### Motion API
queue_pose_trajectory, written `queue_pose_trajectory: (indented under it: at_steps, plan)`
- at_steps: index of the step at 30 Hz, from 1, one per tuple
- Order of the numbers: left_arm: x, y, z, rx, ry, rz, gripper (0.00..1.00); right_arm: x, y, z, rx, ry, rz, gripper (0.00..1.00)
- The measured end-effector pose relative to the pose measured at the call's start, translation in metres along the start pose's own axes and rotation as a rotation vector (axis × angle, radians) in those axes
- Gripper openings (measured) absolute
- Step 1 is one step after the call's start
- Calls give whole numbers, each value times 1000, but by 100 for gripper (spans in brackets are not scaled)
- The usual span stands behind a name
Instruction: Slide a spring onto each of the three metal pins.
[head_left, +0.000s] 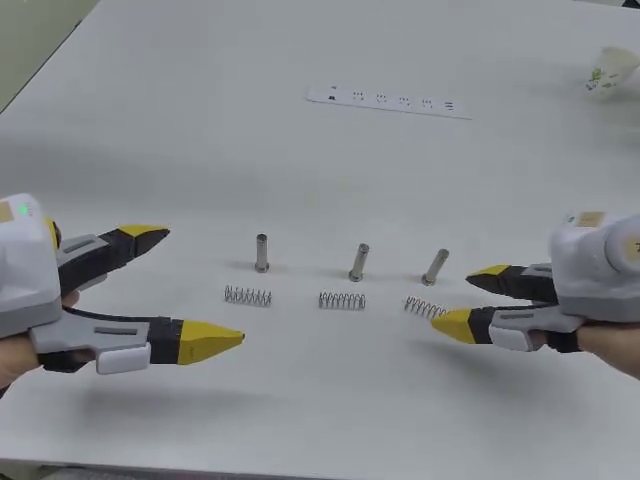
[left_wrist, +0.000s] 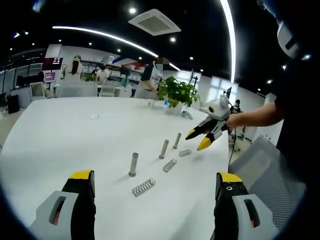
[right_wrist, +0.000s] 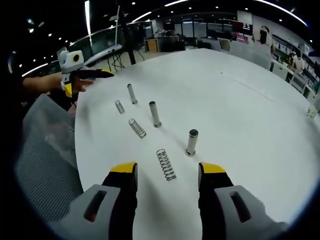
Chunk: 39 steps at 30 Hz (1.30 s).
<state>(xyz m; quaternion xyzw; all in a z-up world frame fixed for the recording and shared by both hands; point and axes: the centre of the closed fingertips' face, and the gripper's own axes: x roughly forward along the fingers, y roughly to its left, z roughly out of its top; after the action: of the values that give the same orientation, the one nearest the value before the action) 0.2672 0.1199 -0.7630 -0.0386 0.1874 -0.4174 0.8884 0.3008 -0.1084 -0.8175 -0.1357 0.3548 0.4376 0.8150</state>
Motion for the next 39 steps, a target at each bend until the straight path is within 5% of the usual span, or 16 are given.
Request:
queue_pose_trajectory:
  at_steps: [39]
  plan:
    - [-2,-1,-10,-17,10,-2,98,28,1,-15,-109,201,67,20]
